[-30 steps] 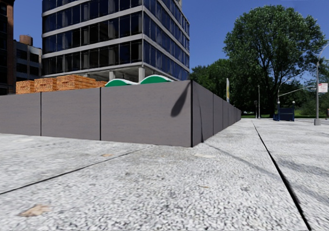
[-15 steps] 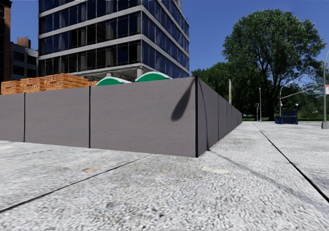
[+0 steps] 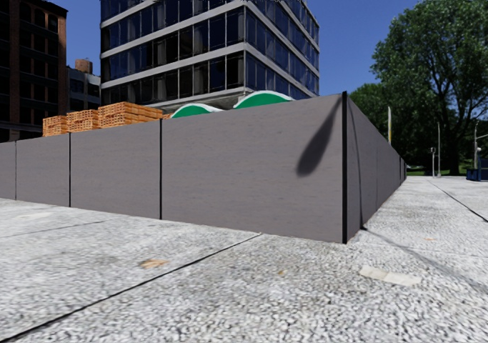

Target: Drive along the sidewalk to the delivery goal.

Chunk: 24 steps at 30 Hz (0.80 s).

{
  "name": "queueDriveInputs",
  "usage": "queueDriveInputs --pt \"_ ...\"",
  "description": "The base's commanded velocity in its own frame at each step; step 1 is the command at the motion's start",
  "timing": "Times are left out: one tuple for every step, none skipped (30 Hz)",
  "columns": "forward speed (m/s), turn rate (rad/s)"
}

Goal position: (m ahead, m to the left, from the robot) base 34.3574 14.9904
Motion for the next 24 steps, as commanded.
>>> queueDriveInputs --pt "1.25 0.64" --pt "1.25 0.64" --pt "1.25 0.64" --pt "1.25 0.64" --pt "1.25 0.64" --pt "1.25 0.64" --pt "1.25 0.64" --pt "1.25 0.64" --pt "1.25 0.64" --pt "1.25 0.64" --pt "1.25 0.64" --pt "1.25 0.64" --pt "1.25 0.64" --pt "1.25 0.64" --pt "1.25 0.64" --pt "1.25 0.64" --pt "1.25 0.64" --pt "1.30 0.64" --pt "2.00 0.64" --pt "2.00 0.64" --pt "2.00 0.64" --pt "2.00 0.64" --pt "2.00 0.64" --pt "2.00 0.64"
